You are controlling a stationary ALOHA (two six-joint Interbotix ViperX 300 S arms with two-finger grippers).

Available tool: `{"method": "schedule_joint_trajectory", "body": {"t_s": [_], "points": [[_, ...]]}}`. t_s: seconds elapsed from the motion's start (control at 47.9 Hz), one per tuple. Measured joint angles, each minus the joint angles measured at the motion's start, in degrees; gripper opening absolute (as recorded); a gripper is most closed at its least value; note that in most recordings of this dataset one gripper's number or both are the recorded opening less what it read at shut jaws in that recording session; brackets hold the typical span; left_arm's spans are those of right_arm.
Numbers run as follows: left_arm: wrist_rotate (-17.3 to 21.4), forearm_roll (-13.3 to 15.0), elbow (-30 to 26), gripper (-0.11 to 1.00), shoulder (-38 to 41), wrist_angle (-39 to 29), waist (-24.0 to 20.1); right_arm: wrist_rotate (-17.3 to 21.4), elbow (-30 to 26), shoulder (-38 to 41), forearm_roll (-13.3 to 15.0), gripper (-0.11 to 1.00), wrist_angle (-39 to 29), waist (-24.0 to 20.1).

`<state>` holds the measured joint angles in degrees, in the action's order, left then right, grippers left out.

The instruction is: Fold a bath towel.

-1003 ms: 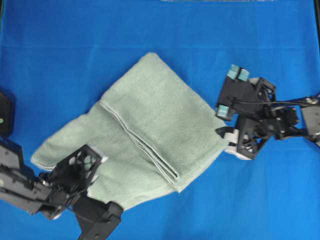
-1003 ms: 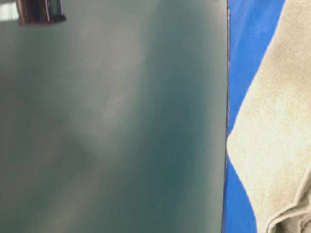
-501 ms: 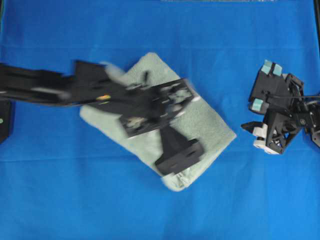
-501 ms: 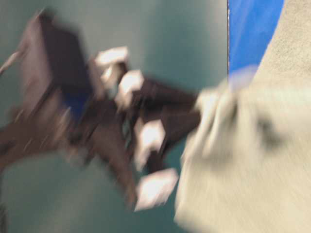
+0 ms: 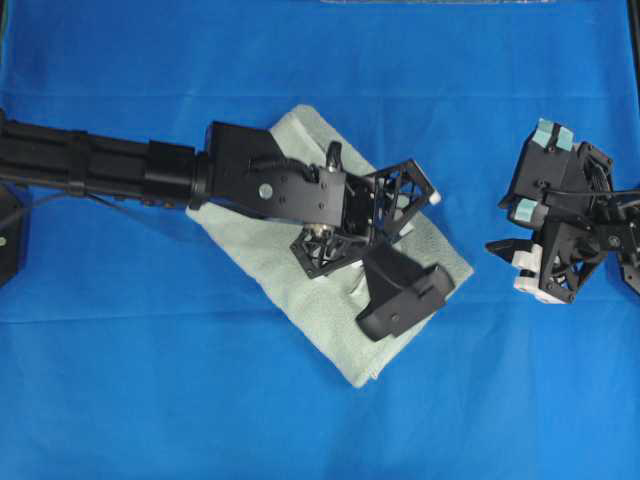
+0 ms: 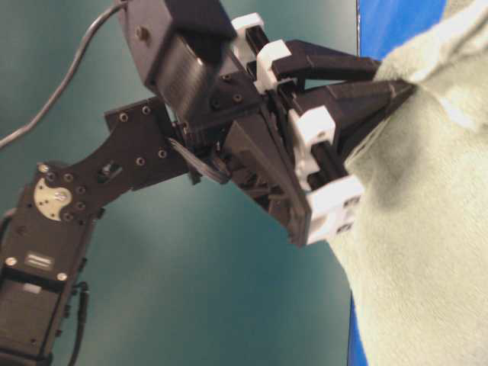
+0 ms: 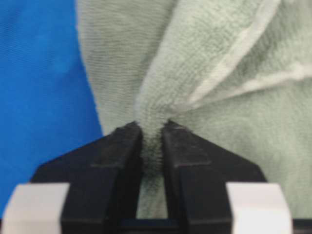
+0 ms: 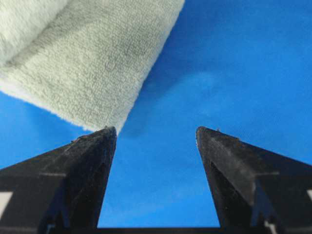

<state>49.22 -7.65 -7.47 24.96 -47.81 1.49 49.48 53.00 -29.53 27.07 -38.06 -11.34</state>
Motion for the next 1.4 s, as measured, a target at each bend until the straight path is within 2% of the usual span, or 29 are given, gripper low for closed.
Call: {"method": "schedule_joint_trajectory", "body": {"t_s": [0.042, 0.209, 0.272, 0.418, 0.648, 0.773, 0.898, 1.149, 1.4], "points": [[-1.3, 0.4, 0.4, 0.2, -0.1, 1.2, -0.4, 0.0, 0.0, 0.0, 0.1, 0.66, 0.3, 0.1], [-7.9, 0.7, 1.8, 0.69, -1.0, 5.4, -1.8, 0.0, 0.0, -0.1, 0.2, 0.66, 1.1, 0.0], [-11.5, 0.7, 2.5, 0.81, -1.8, 6.9, -2.5, 0.0, 0.0, -0.1, 0.2, 0.66, 1.2, 0.0], [-19.3, 0.7, 4.9, 0.69, -4.9, 9.0, -3.8, -0.1, 0.0, -0.4, 0.4, 0.66, 1.6, 0.1], [-30.6, 0.8, 12.7, 0.71, -14.7, 11.6, -2.5, -0.2, 0.0, -2.5, 2.4, 0.66, 2.5, 0.0], [-31.1, 1.1, 18.3, 0.7, -22.9, 14.4, -0.4, -0.5, -0.7, -4.1, 4.7, 0.66, 2.5, 0.0], [-31.2, 2.2, 25.1, 0.7, -31.6, 21.4, 1.8, -0.7, -1.8, -6.3, 7.9, 0.66, 2.6, 0.0], [-31.2, 8.9, 41.0, 0.7, -48.0, 35.8, 2.1, -0.8, -2.2, -13.1, 12.7, 0.66, 4.0, 0.0], [-31.3, 13.1, 52.4, 0.7, -62.8, 40.8, 2.3, -0.2, -0.1, -19.8, 18.4, 0.66, 8.4, 0.0]]}}
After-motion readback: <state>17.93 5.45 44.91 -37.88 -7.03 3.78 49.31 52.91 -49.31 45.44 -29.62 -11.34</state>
